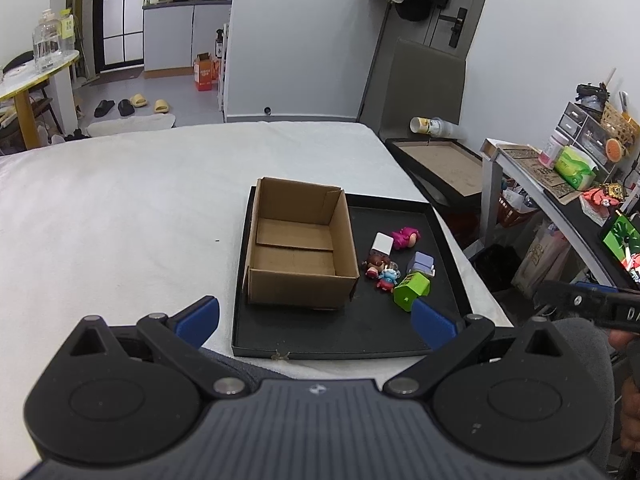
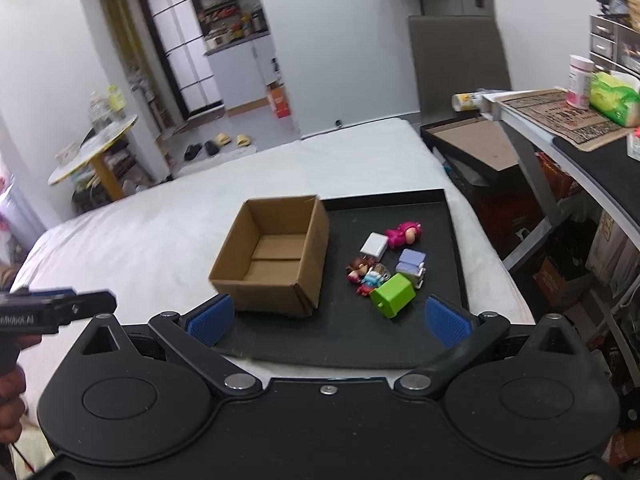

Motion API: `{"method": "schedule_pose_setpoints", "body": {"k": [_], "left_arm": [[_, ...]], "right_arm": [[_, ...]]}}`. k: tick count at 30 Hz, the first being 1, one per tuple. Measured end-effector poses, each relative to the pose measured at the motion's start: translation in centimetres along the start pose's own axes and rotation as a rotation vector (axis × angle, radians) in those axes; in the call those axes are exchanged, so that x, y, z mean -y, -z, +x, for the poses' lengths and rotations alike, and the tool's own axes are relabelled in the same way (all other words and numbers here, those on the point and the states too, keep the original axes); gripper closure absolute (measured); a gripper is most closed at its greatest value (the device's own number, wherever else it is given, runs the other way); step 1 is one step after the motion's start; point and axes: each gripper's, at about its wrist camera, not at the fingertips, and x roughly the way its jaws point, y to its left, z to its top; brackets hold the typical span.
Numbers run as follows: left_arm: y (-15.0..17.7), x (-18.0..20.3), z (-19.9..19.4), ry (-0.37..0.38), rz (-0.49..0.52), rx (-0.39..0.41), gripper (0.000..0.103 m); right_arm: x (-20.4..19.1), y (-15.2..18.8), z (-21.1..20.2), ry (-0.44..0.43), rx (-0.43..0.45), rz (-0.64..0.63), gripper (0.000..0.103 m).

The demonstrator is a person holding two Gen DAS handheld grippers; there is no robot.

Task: Organize rigid objects
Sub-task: 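Move the left tool to the box wall while the right tool approaches the green block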

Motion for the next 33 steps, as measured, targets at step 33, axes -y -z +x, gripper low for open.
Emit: {"method": "schedule_pose_setpoints", "body": {"k": [33], "left_arm": [[-3.4,-5.2,11.1,-0.119,-0.168,-0.085,0.004]], "right_arm": [[7.7,0.1,13.0,-0.002,-0.151,0.338,0.009]]}}
